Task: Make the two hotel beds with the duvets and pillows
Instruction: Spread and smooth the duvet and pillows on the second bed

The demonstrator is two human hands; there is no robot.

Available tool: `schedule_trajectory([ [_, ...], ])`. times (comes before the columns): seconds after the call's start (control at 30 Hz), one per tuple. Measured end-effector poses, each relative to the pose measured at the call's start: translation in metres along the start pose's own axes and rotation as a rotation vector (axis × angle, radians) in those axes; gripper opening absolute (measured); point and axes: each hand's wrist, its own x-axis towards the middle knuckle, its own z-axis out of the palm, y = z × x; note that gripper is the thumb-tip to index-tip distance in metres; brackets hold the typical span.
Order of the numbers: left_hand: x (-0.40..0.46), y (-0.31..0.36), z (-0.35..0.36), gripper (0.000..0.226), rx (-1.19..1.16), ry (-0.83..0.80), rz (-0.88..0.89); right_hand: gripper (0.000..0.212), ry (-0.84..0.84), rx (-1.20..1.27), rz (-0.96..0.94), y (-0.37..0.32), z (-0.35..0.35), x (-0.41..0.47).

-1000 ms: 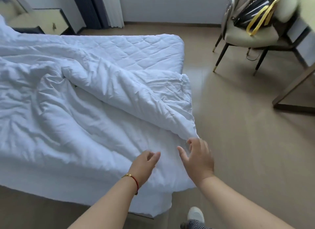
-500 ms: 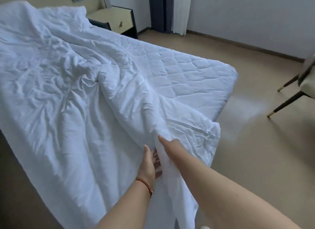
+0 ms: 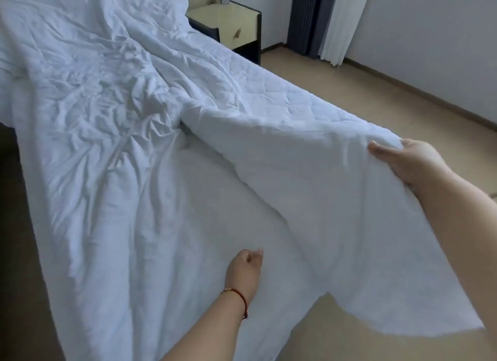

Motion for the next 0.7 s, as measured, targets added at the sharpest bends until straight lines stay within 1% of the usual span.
schedule_trajectory([
  [0.07, 0.005, 0.003, 0.016, 0.031, 0.071, -0.011, -0.001, 0.036, 0.052, 0.057, -0.045, -0.007, -0.027, 0.036],
  [0.13, 0.013, 0.008, 0.042, 0.029, 0.156, -0.005, 0.013, 0.037, 0.092, 0.023, -0.102, -0.016, -0.050, 0.074],
  [0.17, 0.016, 0.009, 0.052, 0.034, 0.210, 0.009, 0.026, 0.040, 0.109, 0.004, -0.138, -0.021, -0.058, 0.086],
  [0.23, 0.019, 0.012, 0.067, 0.052, 0.363, 0.069, 0.097, 0.040, 0.150, -0.027, -0.207, -0.025, -0.065, 0.115],
  [0.27, 0.021, 0.017, 0.085, 0.063, 0.446, 0.102, 0.119, 0.039, 0.161, -0.079, -0.235, -0.029, -0.071, 0.129],
  [0.33, 0.024, 0.029, 0.123, 0.085, 0.663, 0.135, 0.114, 0.045, 0.166, -0.209, -0.305, -0.030, -0.072, 0.156],
  [0.4, 0.027, 0.037, 0.153, 0.103, 0.883, 0.163, 0.060, 0.046, 0.104, -0.361, -0.391, -0.021, -0.052, 0.171],
  [0.47, 0.029, 0.037, 0.174, 0.110, 0.984, 0.192, -0.022, 0.042, -0.052, -0.539, -0.511, -0.002, -0.021, 0.166],
  [0.53, 0.033, 0.035, 0.185, 0.108, 1.075, 0.259, -0.079, 0.047, -0.276, -0.629, -0.578, 0.026, 0.018, 0.149],
  [0.6, 0.040, 0.034, 0.185, 0.092, 1.110, 0.312, -0.092, 0.055, -0.462, -0.641, -0.576, 0.053, 0.049, 0.130],
  [0.63, 0.045, 0.033, 0.182, 0.079, 1.071, 0.313, -0.100, 0.055, -0.515, -0.634, -0.568, 0.063, 0.059, 0.124],
  [0.7, 0.049, 0.035, 0.175, 0.047, 0.837, 0.281, -0.079, 0.055, -0.554, -0.604, -0.537, 0.078, 0.070, 0.119],
])
